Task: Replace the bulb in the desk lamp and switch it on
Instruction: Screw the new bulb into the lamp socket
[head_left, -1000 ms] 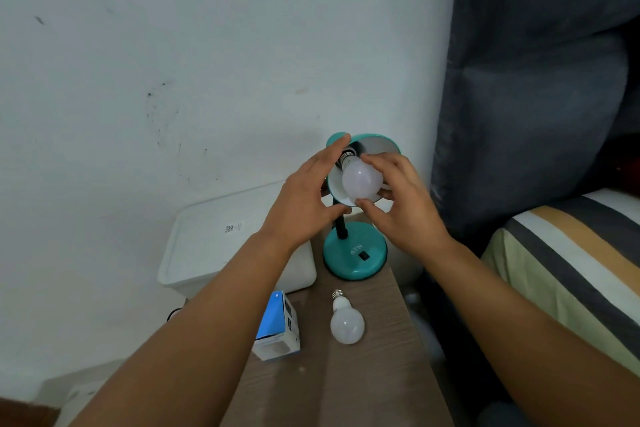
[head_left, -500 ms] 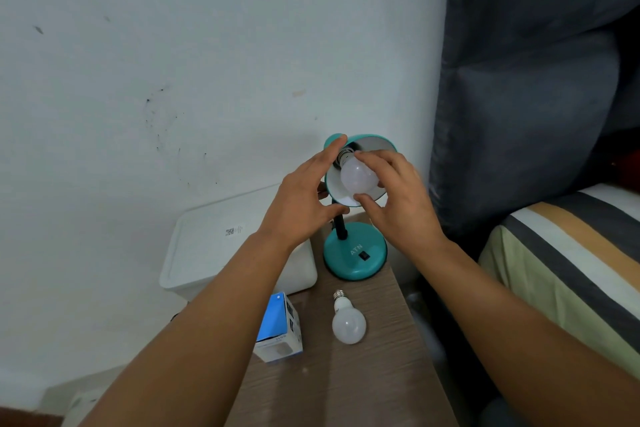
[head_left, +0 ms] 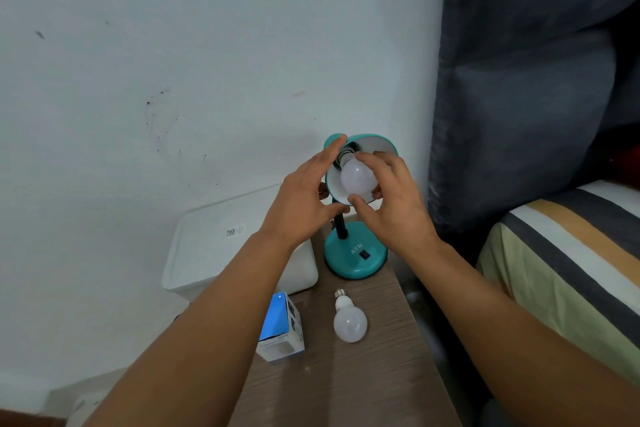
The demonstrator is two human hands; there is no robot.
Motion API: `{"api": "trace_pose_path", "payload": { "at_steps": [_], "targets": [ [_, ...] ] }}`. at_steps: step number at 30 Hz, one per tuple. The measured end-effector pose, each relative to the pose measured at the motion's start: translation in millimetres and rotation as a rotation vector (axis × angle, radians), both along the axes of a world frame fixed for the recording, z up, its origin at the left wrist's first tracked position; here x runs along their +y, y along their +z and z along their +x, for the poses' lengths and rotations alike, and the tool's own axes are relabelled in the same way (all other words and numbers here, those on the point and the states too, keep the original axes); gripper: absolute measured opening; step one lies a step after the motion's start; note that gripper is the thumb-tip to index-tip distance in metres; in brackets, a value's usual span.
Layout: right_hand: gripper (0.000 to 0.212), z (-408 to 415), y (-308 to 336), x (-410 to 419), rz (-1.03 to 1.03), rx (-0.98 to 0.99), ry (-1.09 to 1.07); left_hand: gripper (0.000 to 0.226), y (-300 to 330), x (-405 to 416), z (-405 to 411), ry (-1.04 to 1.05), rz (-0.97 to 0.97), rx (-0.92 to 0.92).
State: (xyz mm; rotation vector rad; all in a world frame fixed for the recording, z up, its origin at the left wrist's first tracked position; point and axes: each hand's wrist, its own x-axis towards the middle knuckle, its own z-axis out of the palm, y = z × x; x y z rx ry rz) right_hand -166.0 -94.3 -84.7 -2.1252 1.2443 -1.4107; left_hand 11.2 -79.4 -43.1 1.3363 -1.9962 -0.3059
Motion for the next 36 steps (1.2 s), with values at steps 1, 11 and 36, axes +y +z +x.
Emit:
{"api": "trace_pose_path", "payload": {
  "at_steps": [1, 11, 36],
  "targets": [
    [0.069, -0.3, -1.3, 0.5, 0.008, 0.001, 0.001, 0.098, -0.1, -0.2, -0.1, 0.000, 0.001, 0.006],
    [0.074, 1.2, 3.2, -0.9, 0.071, -0.061, -0.109, 0.100, 1.3, 1.5, -1.2, 0.006, 0.004, -0.007],
    [0.080, -0.6, -0.1, 10.5, 0.155, -0.113, -0.088, 0.098, 2.4, 3.2, -2.5, 0.021, 0.013, -0.020]
  ]
}}
